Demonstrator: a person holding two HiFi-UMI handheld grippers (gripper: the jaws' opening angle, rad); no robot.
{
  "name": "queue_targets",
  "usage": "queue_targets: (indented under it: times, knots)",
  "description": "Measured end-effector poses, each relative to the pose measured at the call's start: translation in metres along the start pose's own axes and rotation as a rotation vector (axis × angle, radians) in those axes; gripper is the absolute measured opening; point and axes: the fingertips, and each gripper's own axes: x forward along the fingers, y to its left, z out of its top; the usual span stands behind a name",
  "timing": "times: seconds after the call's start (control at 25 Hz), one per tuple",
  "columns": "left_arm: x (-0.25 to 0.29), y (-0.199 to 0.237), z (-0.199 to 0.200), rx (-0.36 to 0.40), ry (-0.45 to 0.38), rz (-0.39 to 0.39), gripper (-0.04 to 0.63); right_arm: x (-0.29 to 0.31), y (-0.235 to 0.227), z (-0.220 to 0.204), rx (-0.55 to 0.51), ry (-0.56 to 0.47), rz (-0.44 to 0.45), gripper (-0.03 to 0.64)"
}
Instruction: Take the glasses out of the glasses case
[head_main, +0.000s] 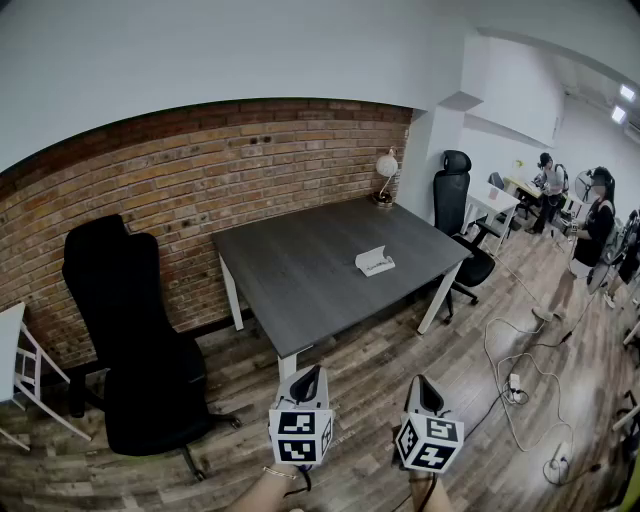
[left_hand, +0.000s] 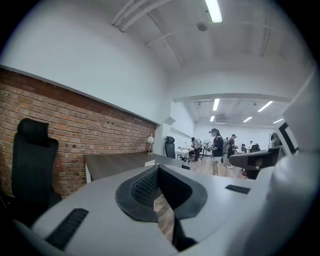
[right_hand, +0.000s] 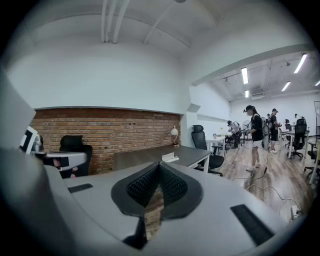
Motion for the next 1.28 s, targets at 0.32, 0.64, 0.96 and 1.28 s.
queue_targets:
  times: [0.32,0.64,0.96,1.28]
  knots:
    - [0.000,0.008,-0.001,0.011,0.011,-0.006,0.009,0.001,0.008,0.000,0.001,0.000,-0.006,0.032]
    - [0.006,0.007,-0.007,0.019,0.024,-0.051,0.009,0.004,0.014,-0.011,0.053,0.014,-0.006,0.032]
    - [0.032,0.004,-0.024,0.024,0.059,-0.080,0.009,0.017,0.003,-0.028,0.065,0.053,-0.050,0.032]
    - [0.098,-0.003,-0.027,0.026,0.068,-0.080,0.009,0.077,-0.033,-0.020,0.071,0.043,-0.059,0.032]
